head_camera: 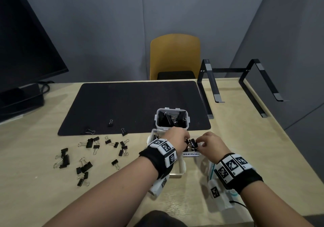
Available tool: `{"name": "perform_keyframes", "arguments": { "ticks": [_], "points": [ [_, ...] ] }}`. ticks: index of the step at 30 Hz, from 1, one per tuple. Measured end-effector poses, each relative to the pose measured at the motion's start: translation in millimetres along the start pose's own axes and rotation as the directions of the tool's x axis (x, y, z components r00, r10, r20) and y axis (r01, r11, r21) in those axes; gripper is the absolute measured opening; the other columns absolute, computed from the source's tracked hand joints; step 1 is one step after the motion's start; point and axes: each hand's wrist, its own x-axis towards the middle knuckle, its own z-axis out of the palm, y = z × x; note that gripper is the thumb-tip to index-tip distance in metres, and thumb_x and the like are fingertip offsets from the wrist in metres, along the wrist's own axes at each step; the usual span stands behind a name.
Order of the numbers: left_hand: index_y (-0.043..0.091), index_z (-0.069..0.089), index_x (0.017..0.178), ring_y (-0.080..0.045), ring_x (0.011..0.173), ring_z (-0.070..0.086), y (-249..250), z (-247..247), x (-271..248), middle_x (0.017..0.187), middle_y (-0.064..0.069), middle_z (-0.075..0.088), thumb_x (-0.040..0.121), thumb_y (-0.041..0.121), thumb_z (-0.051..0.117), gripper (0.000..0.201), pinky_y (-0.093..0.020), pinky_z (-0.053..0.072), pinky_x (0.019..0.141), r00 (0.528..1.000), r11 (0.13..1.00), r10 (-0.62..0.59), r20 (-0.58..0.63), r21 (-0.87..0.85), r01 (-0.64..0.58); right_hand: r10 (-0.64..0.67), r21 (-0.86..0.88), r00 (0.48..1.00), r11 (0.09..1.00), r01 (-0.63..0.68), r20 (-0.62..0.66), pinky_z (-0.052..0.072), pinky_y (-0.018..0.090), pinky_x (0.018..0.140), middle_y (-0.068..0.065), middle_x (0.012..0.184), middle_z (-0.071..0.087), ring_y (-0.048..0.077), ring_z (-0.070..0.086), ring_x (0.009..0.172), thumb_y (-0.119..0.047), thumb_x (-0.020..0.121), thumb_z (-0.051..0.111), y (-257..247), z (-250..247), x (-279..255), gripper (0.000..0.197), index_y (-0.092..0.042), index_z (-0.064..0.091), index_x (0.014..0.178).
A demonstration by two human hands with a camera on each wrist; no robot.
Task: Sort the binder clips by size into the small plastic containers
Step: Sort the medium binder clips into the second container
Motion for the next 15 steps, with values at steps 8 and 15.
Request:
{"name": "perform_keyframes", "arguments": {
  "ticks": [8,15],
  "points": [
    [0.024,0.070,0.107,-0.025,0.110,0.048,2.8,0.9,-3.4,0.113,-0.003,0.057,0.086,0.011,0.053,0.030,-0.039,0.048,0.090,0.998,0.977,0.025,0.056,0.210,-0.036,0.005,0.006,1.000,1.000,-0.005,0.010,0.043,0.023,0.080,0.008,0.112,0.055,0.022,0.060,0.094,-0.014,0.083,0.059,-4.8,1.1,-1.6,0.028,-0.015,0.069,0.109],
    [0.026,0.059,0.123,-0.022,0.117,0.041,-13.2,-6.9,-17.0,0.126,0.000,0.049,0.088,0.022,0.055,0.036,-0.035,0.036,0.098,1.000,0.992,-0.006,-0.027,0.123,0.009,0.003,0.015,1.000,1.000,-0.003,-0.006,0.037,0.018,0.083,0.005,0.118,0.050,0.019,0.055,0.102,-0.015,0.083,0.059,-8.9,0.2,-6.3,0.030,-0.015,0.064,0.113]
  ]
}}
